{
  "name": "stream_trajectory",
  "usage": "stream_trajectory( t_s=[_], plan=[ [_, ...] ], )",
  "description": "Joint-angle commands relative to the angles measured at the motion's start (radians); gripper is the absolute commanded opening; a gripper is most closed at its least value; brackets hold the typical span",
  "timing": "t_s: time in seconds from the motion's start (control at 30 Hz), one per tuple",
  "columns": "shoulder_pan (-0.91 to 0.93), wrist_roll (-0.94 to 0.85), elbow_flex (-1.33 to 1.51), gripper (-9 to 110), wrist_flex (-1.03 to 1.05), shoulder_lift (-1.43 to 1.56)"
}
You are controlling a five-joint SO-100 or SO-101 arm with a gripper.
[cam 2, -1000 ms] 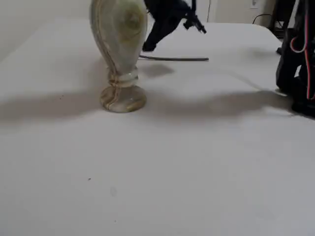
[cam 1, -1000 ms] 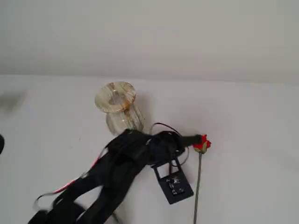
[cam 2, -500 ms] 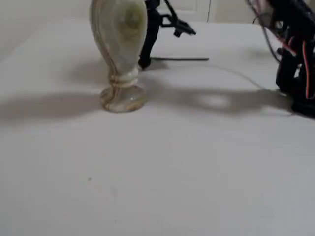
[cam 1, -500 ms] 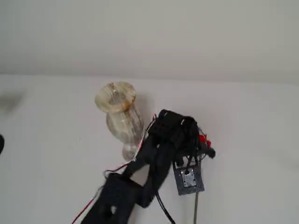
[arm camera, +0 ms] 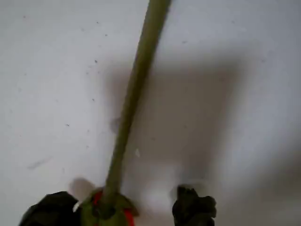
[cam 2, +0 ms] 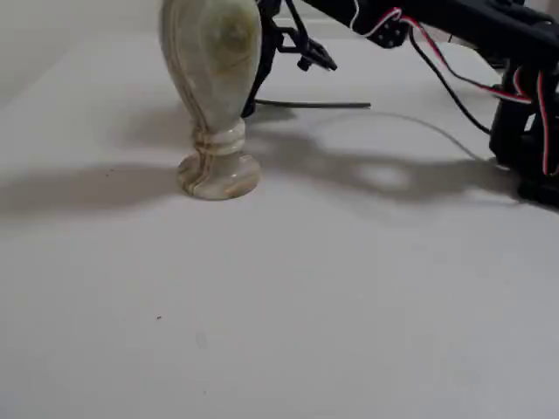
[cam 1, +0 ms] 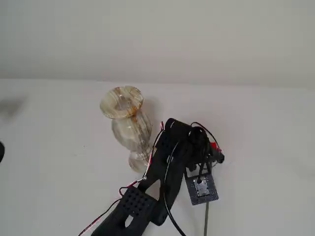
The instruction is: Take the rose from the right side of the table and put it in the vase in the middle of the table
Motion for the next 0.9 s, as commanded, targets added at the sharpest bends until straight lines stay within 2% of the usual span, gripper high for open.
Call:
stream_trajectory(
  t_s=[0.0, 0.17, 0.23, 0.33, 0.5, 0.63, 0.87],
  plan=[
    [-0.034, -0.078, 0.003, 23, 0.058, -0.002],
    [-0.054, -0.199, 0.083, 20, 0.063, 0.038],
    [-0.058, -0.224, 0.104, 8, 0.063, 0.049],
    [-0.06, -0.23, 0.104, 0, 0.063, 0.051],
    [-0.086, -0.318, 0.104, 0, 0.061, 0.057],
    [-0.084, -0.319, 0.095, 0, 0.06, 0.057],
    [-0.026, -0.176, 0.089, 0, 0.015, 0.216]
  ],
)
